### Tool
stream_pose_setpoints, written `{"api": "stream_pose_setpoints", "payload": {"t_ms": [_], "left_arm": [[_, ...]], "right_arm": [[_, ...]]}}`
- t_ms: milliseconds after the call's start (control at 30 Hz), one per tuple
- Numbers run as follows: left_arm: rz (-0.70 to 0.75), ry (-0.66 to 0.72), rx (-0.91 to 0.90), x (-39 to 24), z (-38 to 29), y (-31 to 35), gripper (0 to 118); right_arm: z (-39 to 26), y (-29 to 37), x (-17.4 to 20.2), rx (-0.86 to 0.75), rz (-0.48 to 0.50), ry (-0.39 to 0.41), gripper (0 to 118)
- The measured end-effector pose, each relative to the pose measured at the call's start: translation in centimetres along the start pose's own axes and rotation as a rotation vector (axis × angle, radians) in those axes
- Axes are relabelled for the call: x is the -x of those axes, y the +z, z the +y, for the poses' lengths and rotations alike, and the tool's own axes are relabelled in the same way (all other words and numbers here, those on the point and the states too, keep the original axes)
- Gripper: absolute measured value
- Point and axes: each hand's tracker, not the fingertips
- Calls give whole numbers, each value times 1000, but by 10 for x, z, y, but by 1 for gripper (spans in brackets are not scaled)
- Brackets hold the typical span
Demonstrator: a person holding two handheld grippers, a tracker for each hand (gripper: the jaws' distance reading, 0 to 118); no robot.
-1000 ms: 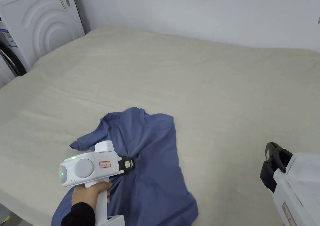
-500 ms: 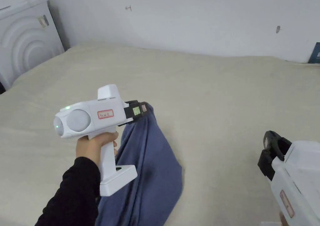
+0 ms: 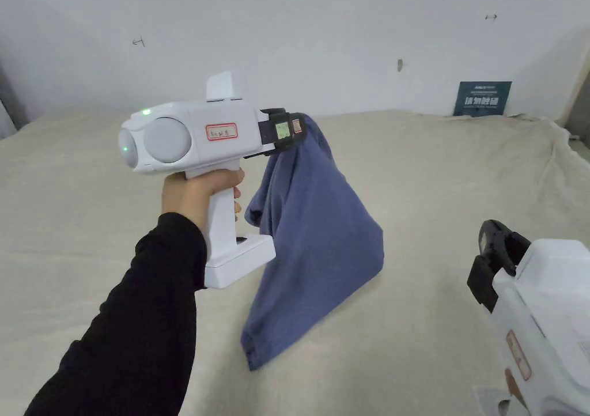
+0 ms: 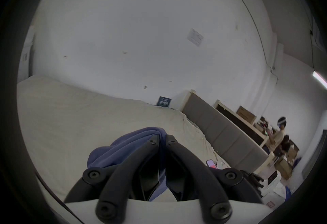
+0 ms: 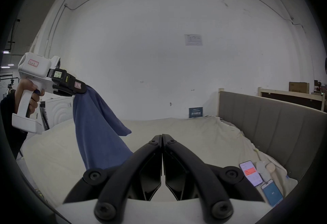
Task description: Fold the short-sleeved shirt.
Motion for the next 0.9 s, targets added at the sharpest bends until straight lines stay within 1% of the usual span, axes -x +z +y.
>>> {"api": "stream_pose_setpoints", "payload": {"t_ms": [167,400,500,567,667,833,900], "left_arm": [[-85,-38,96,-36,-27,-47,1],[-174,-54,279,-68,-104,-100,1],[-184,-56,350,-70,-139,-118,1],[-184,-40,400,-69,-160,-129,1],[-168,-51,493,-64,-193,-143,1],[-136,-53,638,-52,-243,-148,1],[-110,-80,690,-49,-264,-149,1]], "right_arm": [[-4,7,-31,7,-70,1,0],[-14,12,-61,30,-130,-3,0],[-18,13,-68,39,-141,-5,0],[-18,15,-63,46,-145,-6,0],[-24,15,-70,58,-149,-6,0],[-33,12,-79,79,-156,-7,0],[-36,9,-81,86,-160,-17,0]]}}
